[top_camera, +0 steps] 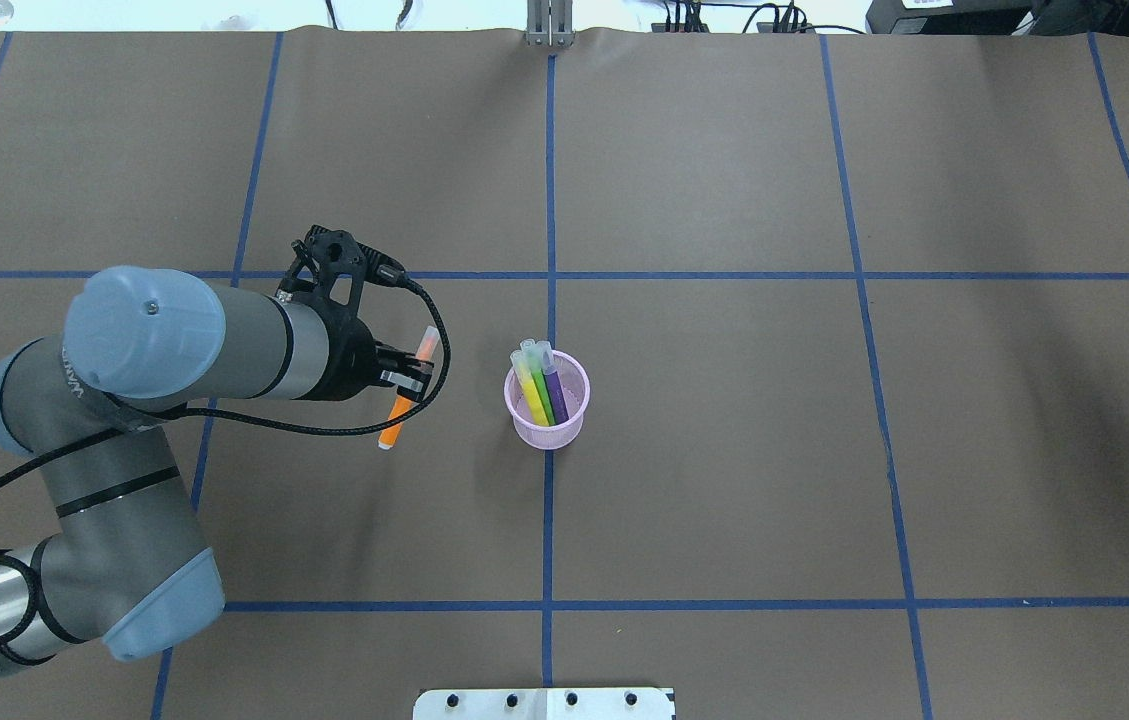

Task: Collect pens into pen holder
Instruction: 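Lift the orange marker with the left gripper and carry it over the cup, then lower the orange marker into the pink cup and open the left gripper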

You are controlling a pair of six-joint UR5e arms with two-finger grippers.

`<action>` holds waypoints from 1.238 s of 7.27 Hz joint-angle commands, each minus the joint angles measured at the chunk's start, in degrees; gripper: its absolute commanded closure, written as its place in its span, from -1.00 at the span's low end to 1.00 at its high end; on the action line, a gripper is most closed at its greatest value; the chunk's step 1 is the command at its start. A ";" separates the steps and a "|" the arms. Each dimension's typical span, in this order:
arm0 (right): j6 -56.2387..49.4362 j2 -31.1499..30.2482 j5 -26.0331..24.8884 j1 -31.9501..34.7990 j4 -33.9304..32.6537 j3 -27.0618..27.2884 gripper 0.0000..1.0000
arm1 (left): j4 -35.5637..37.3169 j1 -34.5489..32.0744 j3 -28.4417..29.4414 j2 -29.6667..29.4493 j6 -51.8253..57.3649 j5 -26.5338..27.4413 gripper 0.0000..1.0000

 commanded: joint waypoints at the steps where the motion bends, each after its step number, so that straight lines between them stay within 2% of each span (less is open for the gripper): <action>1: -9.45 -2.40 -0.13 2.78 0.06 -5.66 -1.00 | -13.04 0.10 1.38 -3.00 -2.05 1.70 1.00; 2: -14.48 -2.58 -0.13 4.88 -0.03 -7.88 -1.00 | -19.10 0.36 3.05 -3.29 -2.31 2.58 1.00; 4: -13.83 -5.30 -0.21 6.56 -0.21 -8.16 -1.00 | -36.22 2.80 13.38 -6.26 -2.32 8.09 1.00; 5: -13.66 -6.00 0.05 7.18 -0.29 -8.16 -1.00 | -39.34 2.91 17.96 -10.02 -1.71 9.43 1.00; 6: -13.65 -6.10 -0.04 7.36 -0.21 -8.16 -1.00 | -39.63 2.91 19.83 -10.75 -1.53 9.53 1.00; 9: -13.65 -6.36 -0.21 7.36 -0.38 -8.16 -1.00 | -40.34 2.91 21.17 -10.33 4.26 9.44 1.00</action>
